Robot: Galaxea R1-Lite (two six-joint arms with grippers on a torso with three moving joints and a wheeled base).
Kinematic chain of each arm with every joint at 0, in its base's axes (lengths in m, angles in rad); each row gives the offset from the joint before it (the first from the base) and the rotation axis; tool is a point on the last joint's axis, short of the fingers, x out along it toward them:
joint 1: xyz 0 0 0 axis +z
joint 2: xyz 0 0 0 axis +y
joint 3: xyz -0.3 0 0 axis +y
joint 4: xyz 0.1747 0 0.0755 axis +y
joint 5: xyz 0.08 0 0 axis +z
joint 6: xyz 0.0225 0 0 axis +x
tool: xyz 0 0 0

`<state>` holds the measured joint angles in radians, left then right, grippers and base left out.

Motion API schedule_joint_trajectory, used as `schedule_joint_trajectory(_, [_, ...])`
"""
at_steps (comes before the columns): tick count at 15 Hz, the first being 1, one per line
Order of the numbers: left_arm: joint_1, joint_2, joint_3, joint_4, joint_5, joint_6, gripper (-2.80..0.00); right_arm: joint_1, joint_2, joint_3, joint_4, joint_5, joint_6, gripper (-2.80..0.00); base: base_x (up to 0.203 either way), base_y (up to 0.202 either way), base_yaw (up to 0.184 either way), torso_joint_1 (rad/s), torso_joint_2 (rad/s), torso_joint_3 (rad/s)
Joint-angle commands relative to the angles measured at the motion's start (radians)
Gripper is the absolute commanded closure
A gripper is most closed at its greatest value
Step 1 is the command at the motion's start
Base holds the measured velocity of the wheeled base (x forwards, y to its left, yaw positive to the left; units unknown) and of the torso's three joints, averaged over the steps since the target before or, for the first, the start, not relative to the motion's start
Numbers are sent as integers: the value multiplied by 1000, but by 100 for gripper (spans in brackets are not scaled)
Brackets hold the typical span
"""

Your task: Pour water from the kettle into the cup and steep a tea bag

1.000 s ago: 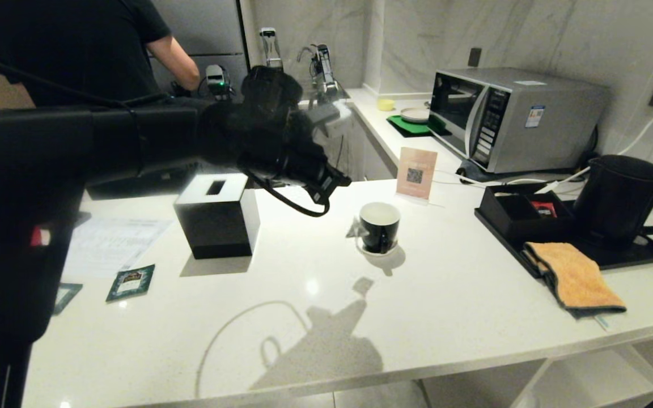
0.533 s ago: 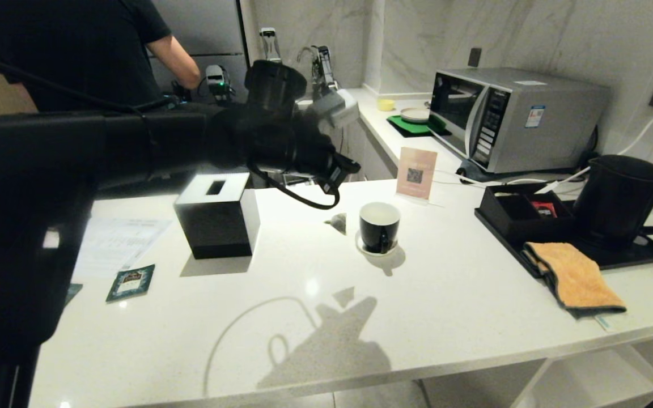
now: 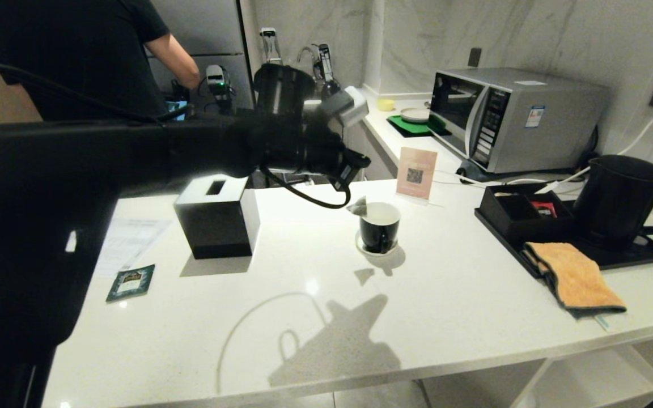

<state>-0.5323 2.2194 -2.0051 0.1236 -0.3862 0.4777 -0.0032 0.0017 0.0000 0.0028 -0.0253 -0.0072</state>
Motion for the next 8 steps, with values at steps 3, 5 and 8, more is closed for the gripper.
schedule_joint_trajectory(3, [-12, 49, 0, -67, -6, 2, 0, 0, 0, 0, 0, -1, 0, 0, 0, 0, 0, 0, 0, 0])
schedule_joint_trajectory(5, [-12, 54, 0, -84, -8, 1, 0, 0, 0, 0, 0, -1, 0, 0, 0, 0, 0, 0, 0, 0])
schedule_joint_trajectory(8, [-14, 63, 0, -87, -11, 1, 0, 0, 0, 0, 0, -1, 0, 0, 0, 0, 0, 0, 0, 0])
